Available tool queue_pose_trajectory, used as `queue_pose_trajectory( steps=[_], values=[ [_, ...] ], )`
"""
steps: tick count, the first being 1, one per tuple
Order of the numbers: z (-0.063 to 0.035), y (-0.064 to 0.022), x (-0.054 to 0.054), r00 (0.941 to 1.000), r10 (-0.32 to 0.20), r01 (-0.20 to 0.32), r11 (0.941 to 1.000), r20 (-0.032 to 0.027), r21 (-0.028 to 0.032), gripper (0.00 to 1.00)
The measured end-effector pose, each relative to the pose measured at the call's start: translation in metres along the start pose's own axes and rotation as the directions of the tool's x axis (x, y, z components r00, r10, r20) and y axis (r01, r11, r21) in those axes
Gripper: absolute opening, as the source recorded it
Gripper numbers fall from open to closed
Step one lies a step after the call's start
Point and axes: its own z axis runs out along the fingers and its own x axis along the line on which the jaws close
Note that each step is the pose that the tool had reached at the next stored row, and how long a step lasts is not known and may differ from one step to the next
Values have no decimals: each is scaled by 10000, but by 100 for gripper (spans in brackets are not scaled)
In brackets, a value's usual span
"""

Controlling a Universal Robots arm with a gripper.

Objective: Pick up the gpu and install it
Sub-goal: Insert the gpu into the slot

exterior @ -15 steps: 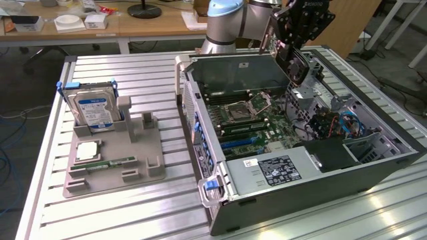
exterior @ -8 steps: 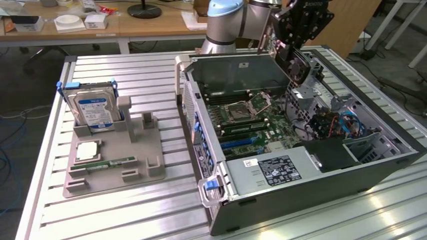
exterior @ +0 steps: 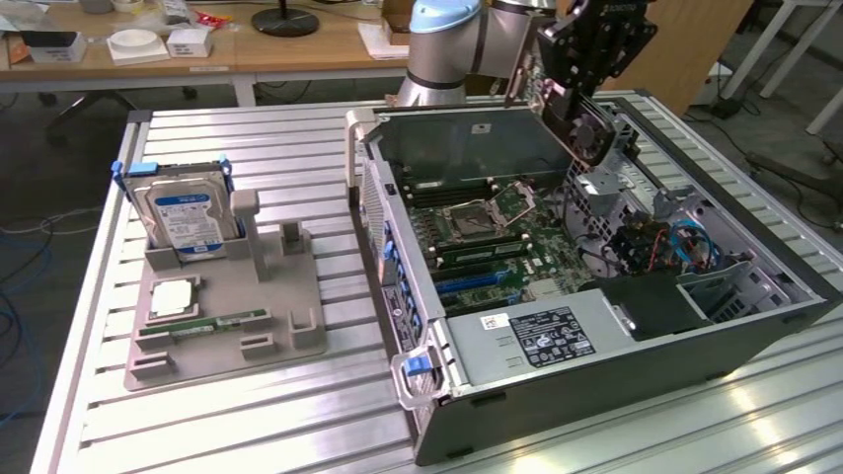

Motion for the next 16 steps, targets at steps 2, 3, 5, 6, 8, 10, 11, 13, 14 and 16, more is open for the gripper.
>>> queue_pose_trajectory(
  steps=[2,3,5,6,8,10,11,13,14,16],
  values=[
    [0,0,0,9999,-149,149,9999,-2,-3,26],
    [0,0,0,9998,-223,223,9998,-3,-5,26],
    [0,0,0,9993,-375,375,9993,-5,-8,26],
    [0,0,0,9990,-454,454,9990,-7,-10,26],
    [0,0,0,9981,-621,621,9981,-10,-13,26],
    [0,0,0,9969,-783,783,9969,-12,-16,26],
    [0,0,0,9963,-864,864,9963,-13,-18,26],
    [0,0,0,9948,-1020,1020,9948,-15,-22,26],
    [0,0,0,9940,-1094,1094,9940,-17,-22,26],
    [0,0,0,9921,-1253,1252,9921,-19,-26,26]
  ],
)
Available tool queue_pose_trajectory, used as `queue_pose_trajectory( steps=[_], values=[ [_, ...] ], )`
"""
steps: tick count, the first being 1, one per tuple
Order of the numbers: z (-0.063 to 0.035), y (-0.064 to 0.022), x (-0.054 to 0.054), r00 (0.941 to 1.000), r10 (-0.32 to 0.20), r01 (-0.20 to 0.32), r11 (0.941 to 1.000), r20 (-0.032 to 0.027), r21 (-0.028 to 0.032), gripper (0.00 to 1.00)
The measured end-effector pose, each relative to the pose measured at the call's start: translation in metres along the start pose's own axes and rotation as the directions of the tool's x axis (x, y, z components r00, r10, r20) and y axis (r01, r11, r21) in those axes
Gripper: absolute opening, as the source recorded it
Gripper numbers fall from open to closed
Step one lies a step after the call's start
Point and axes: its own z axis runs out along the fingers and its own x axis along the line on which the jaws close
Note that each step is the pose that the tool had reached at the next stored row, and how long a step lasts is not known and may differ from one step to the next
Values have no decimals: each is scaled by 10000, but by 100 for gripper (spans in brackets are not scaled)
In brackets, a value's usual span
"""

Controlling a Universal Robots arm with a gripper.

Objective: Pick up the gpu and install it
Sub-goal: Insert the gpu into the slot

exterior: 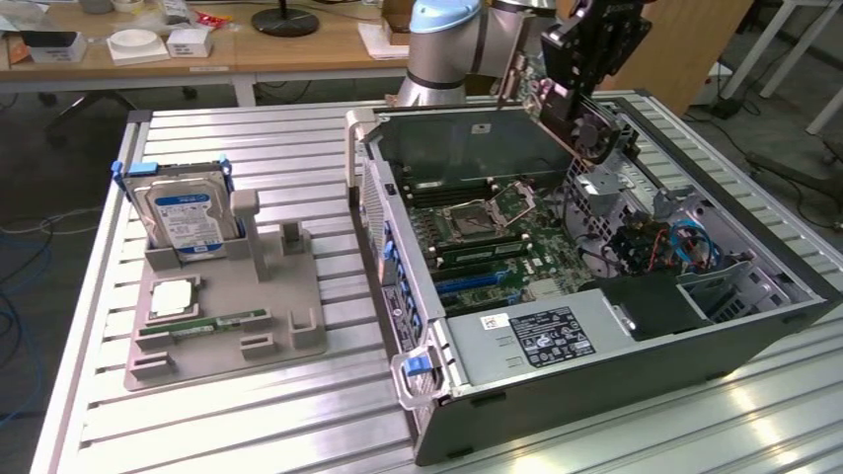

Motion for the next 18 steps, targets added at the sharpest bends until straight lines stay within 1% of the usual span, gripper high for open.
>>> queue_pose_trajectory(
  steps=[5,9,13,18],
  values=[
    [0,0,0,9991,-431,431,9991,-7,-9,26],
    [0,0,0,9970,-779,779,9970,-12,-15,26],
    [0,0,0,9934,-1149,1149,9934,-18,-23,26],
    [0,0,0,9865,-1640,1640,9865,-25,-34,26]
  ],
)
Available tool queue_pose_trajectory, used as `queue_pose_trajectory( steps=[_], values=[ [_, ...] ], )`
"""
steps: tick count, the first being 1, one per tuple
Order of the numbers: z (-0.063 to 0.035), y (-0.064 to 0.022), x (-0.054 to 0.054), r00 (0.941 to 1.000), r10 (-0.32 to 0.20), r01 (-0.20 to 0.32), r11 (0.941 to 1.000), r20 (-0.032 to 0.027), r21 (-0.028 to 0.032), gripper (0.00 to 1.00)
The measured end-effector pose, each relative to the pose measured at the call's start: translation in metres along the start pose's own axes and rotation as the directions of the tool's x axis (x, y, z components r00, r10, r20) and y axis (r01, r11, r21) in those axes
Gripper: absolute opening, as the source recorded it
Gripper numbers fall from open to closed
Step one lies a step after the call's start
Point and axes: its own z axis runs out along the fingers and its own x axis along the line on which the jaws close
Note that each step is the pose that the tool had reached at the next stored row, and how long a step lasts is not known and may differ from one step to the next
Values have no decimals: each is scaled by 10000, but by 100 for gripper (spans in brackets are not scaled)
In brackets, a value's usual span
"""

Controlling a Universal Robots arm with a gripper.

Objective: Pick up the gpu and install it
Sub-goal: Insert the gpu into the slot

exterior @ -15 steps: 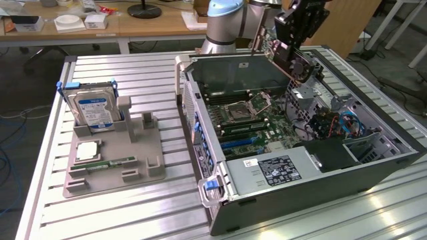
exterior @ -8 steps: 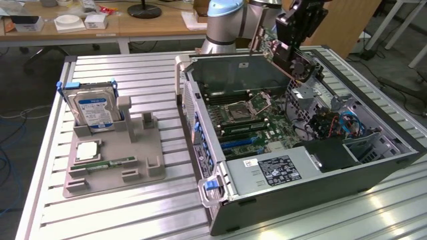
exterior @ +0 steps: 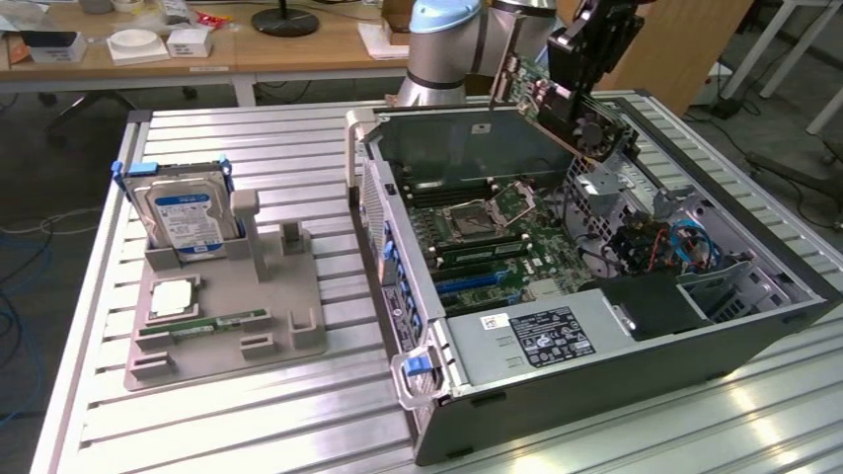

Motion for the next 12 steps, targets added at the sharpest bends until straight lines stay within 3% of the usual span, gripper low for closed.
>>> queue_pose_trajectory(
  steps=[1,7,12],
  values=[
    [0,0,0,9987,-504,504,9987,-8,-10,26],
    [0,0,0,9937,-1121,1121,9937,-17,-23,26],
    [0,0,0,9845,-1752,1752,9845,-26,-36,26]
  ],
)
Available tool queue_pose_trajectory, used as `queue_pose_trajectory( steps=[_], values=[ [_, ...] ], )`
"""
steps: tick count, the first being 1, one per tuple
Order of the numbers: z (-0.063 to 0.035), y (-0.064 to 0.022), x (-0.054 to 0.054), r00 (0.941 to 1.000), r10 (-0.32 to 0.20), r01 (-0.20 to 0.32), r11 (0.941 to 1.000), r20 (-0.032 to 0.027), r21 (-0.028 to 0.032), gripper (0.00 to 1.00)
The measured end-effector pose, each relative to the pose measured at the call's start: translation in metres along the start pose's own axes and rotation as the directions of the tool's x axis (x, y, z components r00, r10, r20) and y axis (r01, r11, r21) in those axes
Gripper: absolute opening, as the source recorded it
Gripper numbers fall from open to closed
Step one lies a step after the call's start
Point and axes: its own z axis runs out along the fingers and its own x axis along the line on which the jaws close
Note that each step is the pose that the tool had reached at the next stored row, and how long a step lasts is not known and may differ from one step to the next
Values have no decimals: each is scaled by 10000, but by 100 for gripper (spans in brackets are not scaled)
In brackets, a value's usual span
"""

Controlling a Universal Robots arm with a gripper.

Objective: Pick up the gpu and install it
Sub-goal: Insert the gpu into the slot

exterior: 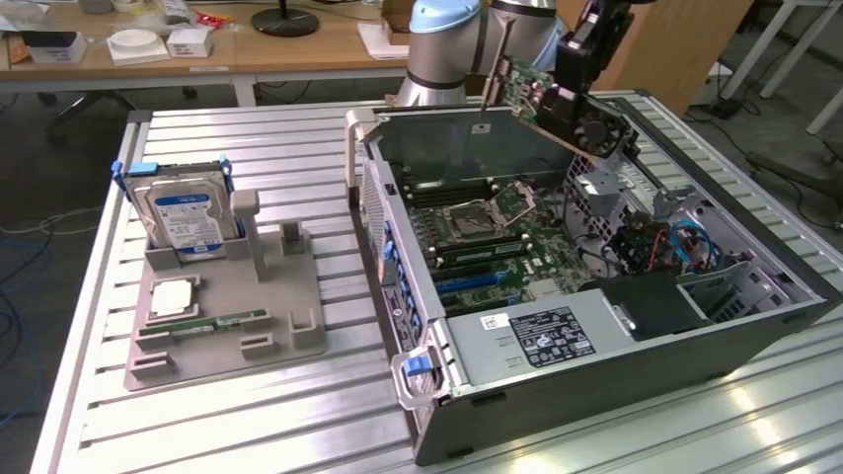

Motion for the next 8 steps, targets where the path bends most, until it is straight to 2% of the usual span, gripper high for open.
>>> queue_pose_trajectory(
  steps=[8],
  values=[
    [0,0,0,9967,-811,811,9967,-13,-16,26]
  ],
)
